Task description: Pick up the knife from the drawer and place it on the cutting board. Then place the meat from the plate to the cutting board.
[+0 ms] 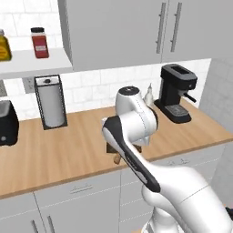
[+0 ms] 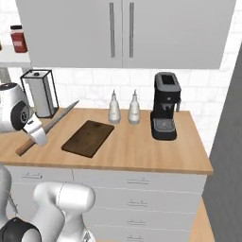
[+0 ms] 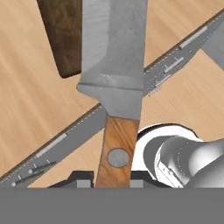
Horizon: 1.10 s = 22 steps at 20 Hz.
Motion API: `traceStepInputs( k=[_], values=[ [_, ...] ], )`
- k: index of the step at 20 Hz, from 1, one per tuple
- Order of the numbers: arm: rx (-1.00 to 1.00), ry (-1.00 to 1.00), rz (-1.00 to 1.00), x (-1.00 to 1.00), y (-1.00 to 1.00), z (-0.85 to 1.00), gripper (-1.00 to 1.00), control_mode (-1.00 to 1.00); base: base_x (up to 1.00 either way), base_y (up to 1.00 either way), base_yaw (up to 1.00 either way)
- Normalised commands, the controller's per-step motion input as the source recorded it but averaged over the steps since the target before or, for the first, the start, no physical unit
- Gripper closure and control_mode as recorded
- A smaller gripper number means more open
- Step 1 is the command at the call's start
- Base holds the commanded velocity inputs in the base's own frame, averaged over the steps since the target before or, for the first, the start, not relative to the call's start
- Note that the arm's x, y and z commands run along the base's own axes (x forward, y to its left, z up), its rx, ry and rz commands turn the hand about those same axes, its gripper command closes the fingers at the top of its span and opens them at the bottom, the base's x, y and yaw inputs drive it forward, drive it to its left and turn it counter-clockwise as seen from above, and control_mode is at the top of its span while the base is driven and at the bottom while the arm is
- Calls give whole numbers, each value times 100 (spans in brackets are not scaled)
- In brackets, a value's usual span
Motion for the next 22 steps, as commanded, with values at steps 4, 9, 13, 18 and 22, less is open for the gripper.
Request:
traceStepInputs(
  k=[4, 9, 13, 18, 22],
  values=[
    [0, 0, 0, 0, 0, 0, 100, 100, 61, -38, -19],
    [1, 10, 12, 63, 0, -21, 100, -100, 0, 0, 0],
    [0, 20, 35, 98, -1, -46, 100, -100, 0, 0, 0],
    [-1, 26, 19, 100, 0, -46, 100, -100, 0, 0, 0],
    [-1, 29, -1, 99, -3, -54, 100, -100, 0, 0, 0]
  ],
)
